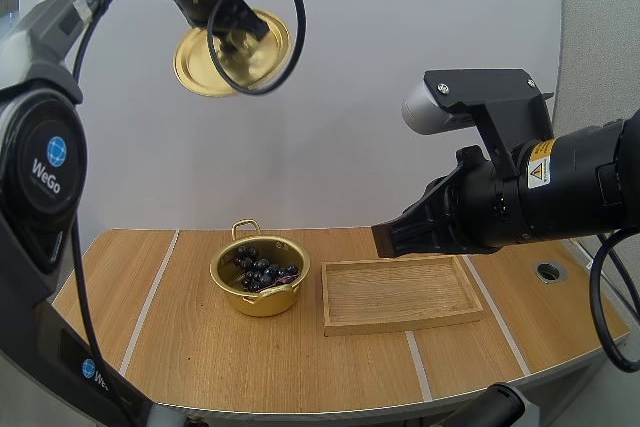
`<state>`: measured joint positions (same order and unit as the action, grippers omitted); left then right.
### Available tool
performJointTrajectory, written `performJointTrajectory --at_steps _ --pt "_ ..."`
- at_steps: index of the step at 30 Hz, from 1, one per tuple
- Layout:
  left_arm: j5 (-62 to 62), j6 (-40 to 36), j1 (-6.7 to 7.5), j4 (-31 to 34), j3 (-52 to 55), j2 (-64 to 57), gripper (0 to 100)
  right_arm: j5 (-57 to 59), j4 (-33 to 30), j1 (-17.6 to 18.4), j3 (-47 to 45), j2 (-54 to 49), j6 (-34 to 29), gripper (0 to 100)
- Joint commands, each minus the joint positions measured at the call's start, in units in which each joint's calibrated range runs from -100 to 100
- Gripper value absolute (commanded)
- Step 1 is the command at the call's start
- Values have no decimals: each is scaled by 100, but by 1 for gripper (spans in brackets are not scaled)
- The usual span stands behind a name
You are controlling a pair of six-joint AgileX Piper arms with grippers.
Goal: Open the pot, put the grape inside, and close it
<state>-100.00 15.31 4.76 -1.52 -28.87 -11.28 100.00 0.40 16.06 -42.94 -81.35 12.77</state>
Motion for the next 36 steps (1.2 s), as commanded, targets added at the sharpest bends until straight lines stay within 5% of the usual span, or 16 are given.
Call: performJointTrajectory --at_steps 1,19,36 --pt "0 636 16 -884 1112 228 0 0 -7 -99 -2 -63 -6 0" --pt "0 887 16 -986 1803 1581 0 0 3 -176 -2 -63 -6 0" --pt "0 1226 16 -1018 3536 1774 0 0 -6 -175 -2 -63 -6 0"
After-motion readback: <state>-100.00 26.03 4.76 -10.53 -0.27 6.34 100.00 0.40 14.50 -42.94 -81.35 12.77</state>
